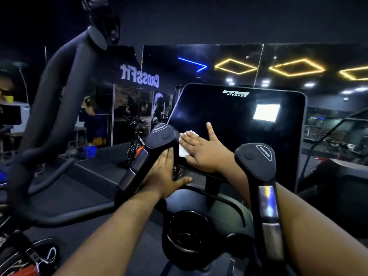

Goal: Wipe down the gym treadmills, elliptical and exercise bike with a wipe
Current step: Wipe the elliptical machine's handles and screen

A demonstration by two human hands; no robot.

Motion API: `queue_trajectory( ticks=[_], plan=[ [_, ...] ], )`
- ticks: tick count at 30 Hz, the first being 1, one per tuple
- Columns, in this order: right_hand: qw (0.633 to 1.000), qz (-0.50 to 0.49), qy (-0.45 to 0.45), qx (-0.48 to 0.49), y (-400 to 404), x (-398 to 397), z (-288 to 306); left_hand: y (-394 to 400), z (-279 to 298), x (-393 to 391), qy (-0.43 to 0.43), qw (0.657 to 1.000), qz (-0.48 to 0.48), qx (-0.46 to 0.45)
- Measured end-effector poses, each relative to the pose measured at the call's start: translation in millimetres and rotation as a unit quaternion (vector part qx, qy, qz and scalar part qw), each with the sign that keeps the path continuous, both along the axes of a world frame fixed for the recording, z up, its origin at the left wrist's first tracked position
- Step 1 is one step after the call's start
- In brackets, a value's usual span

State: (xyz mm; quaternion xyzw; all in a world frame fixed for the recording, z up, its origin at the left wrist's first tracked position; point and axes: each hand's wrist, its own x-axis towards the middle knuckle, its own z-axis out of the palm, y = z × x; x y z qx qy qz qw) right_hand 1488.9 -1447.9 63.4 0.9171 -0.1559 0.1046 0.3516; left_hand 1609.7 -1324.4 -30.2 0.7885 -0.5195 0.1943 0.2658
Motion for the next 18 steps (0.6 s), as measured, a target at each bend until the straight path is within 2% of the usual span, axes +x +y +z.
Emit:
queue_trajectory(
  ticks=[3,4,5,6,8,9,10,11,12,13,15,18],
  plan=[
    [0.994,0.043,-0.093,0.036,8.8,-30.2,-17.9,-1.6,-7.3,-10.5,-0.008,0.999,0.004,0.031],
    [0.991,0.046,-0.087,0.092,7.4,-40.2,-22.5,-1.3,-7.9,-18.5,-0.011,0.999,-0.007,0.049],
    [0.988,0.063,-0.098,0.106,2.8,-49.0,-29.4,-0.2,-8.2,-27.0,-0.012,0.998,-0.016,0.062],
    [0.99,0.044,-0.082,0.104,-21.6,-59.8,-41.4,0.7,-7.6,-34.3,-0.008,0.997,-0.027,0.066],
    [0.992,0.027,-0.118,0.035,-73.8,-90.4,-65.3,5.0,-3.4,-50.0,-0.004,0.995,-0.05,0.082],
    [0.991,0.022,-0.119,0.055,-75.9,-105.9,-68.6,6.9,-1.7,-56.0,-0.008,0.994,-0.058,0.092],
    [0.985,-0.001,-0.115,0.132,-59.1,-126.2,-65.4,10.6,-1.4,-65.0,-0.013,0.992,-0.064,0.105],
    [0.988,-0.039,-0.091,0.12,-25.7,-139.0,-52.4,12.6,-1.0,-71.1,-0.016,0.991,-0.067,0.117],
    [0.992,-0.062,-0.093,0.058,6.9,-152.1,-43.5,15.5,-0.4,-77.5,-0.017,0.989,-0.068,0.126],
    [0.991,-0.083,-0.099,0.036,27.1,-163.3,-43.5,20.1,1.1,-84.9,-0.019,0.989,-0.068,0.133],
    [0.987,-0.125,-0.097,0.03,61.7,-182.9,-39.8,28.1,2.6,-95.4,-0.018,0.986,-0.068,0.149],
    [0.984,-0.141,-0.103,0.043,71.2,-194.0,-44.8,42.5,-6.2,-103.4,-0.004,0.986,-0.073,0.15]
  ],
)
